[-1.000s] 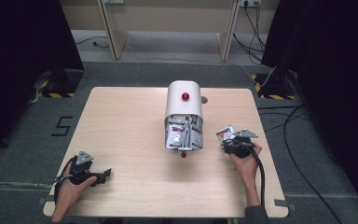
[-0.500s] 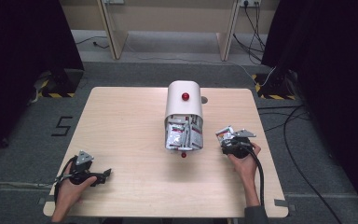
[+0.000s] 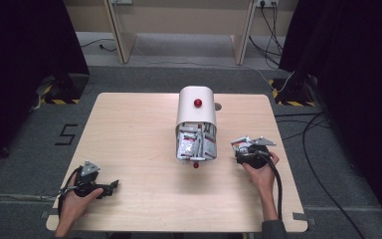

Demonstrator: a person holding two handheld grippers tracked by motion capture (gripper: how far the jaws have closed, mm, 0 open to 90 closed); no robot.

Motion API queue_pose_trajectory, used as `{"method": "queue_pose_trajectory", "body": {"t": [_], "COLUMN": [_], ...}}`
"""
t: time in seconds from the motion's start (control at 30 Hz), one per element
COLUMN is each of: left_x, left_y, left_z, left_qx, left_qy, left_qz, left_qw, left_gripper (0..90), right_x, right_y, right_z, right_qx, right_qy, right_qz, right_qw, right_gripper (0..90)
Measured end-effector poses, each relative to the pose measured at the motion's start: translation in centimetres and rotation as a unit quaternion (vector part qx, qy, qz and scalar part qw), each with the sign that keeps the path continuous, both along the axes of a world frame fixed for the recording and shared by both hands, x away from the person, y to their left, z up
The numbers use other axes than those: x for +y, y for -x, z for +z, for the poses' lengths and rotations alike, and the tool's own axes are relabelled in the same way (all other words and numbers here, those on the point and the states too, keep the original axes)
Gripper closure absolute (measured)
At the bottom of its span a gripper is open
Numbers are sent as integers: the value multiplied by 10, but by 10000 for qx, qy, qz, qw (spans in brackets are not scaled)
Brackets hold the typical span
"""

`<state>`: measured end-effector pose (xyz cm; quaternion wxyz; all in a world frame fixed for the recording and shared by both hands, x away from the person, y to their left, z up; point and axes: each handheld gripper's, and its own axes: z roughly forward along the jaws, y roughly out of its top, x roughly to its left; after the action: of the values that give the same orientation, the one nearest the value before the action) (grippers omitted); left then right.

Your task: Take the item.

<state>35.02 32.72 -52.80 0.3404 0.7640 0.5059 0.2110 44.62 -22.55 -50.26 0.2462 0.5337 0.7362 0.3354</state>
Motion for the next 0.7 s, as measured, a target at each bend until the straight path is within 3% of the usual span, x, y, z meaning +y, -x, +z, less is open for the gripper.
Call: {"method": "queue_pose_trajectory", "body": {"t": [0.3,0.47,0.7], "left_x": [0,0,0], "left_y": [0,0,0], "left_z": [0,0,0], "left_qx": [-1,0,-1], "left_qy": [3,0,1], "left_qz": [2,0,0], "left_qw": [10000,10000,10000], "left_gripper": [0,0,0], "right_x": [0,3,10], "right_y": [3,8,16], "right_z": [7,17,24], "right_qx": [-123,-307,-391], "right_qy": [-2,-202,-350], "right_qz": [44,146,303], "right_qw": [9999,9992,9982], "right_gripper": [283,284,277]}}
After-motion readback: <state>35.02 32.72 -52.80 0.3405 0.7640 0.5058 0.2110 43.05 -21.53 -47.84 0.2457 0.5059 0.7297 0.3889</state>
